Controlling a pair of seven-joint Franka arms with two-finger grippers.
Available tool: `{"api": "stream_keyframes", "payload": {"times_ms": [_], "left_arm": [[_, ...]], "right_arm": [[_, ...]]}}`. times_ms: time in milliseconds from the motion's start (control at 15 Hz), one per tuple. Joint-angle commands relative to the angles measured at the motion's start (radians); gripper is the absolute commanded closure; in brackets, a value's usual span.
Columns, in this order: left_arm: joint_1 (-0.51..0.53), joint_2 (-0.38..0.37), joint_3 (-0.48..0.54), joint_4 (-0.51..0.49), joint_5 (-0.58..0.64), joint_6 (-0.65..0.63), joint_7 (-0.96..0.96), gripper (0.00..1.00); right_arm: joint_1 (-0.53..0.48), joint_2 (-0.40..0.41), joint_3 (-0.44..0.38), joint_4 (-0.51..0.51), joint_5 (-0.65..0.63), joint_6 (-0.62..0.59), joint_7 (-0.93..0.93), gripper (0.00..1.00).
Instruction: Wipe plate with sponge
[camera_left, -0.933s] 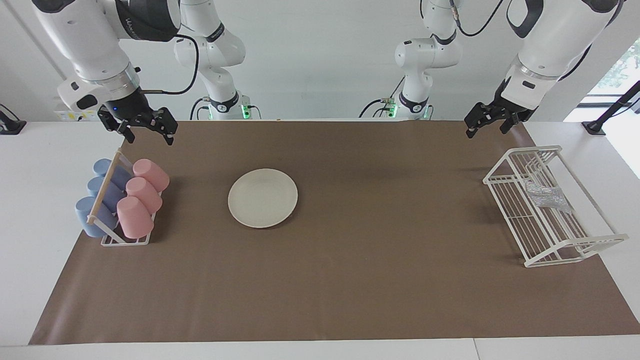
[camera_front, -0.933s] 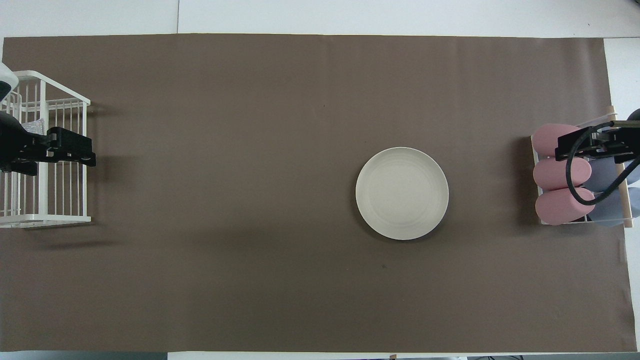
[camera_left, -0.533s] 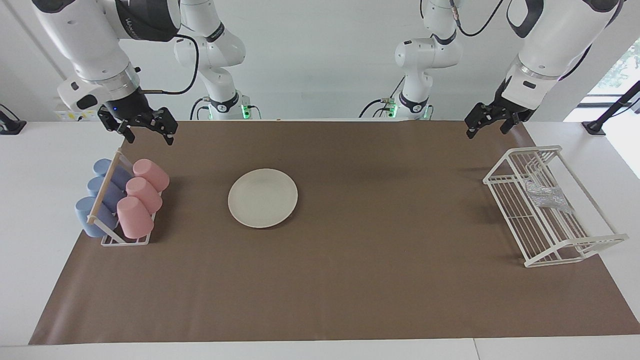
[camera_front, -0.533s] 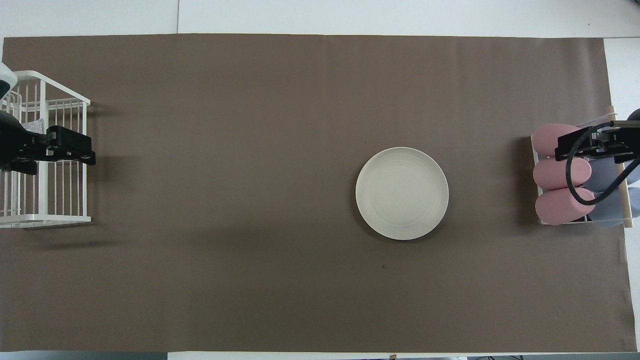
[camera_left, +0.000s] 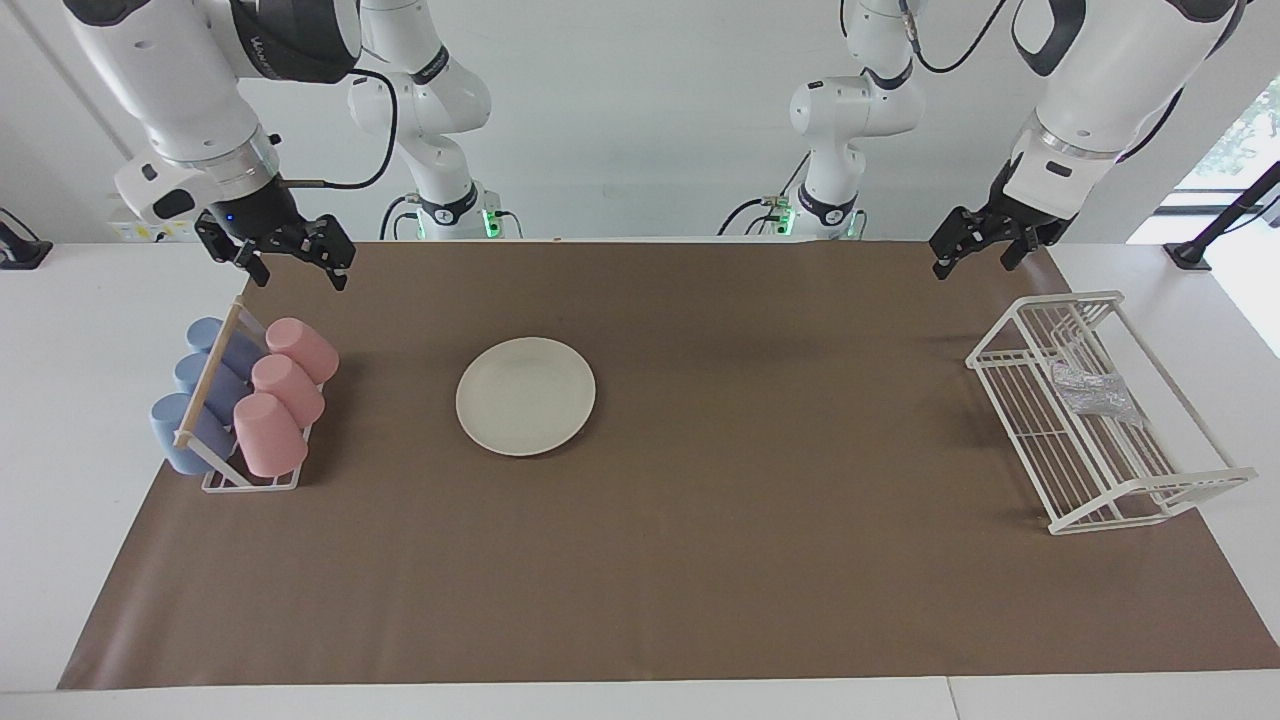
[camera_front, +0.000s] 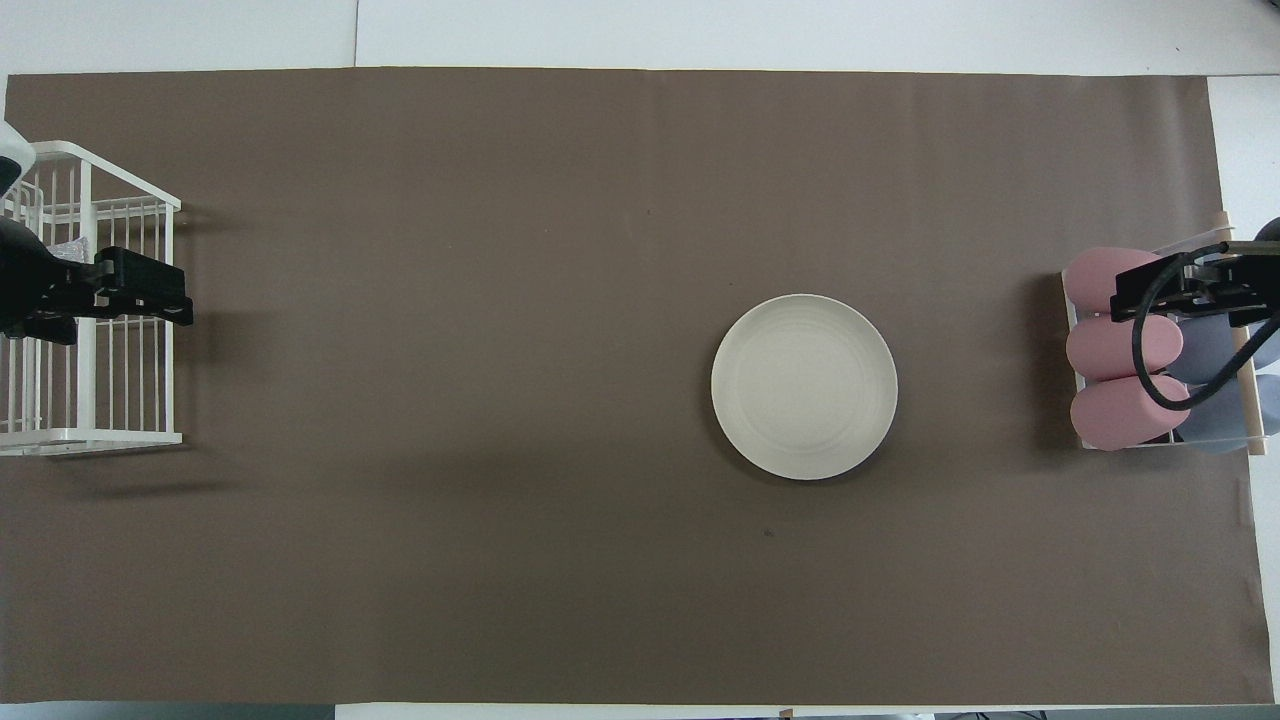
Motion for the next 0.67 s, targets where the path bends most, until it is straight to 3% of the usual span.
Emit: {"api": "stream_keyframes", "payload": {"times_ms": [0,267,600], "left_arm": [[-0.007,-0.025,0.005,-0.063,0.114,0.046,-0.007,0.0],[-0.012,0.021,0.003,-0.141,0.371,0.139,-0.049,0.0],[-0.034,0.196,0.003,-0.154,0.706,0.248,-0.204,0.0]], "right_arm": [[-0.01,-0.009,0.003,-0.011,-0.008,-0.003,0.005,0.0],[-0.001,-0.009,0.003,-0.011,-0.008,0.0,0.022,0.0],[0.005,-0.011,0.006,-0.013,-0.006,-0.001,0.128,0.0]]}}
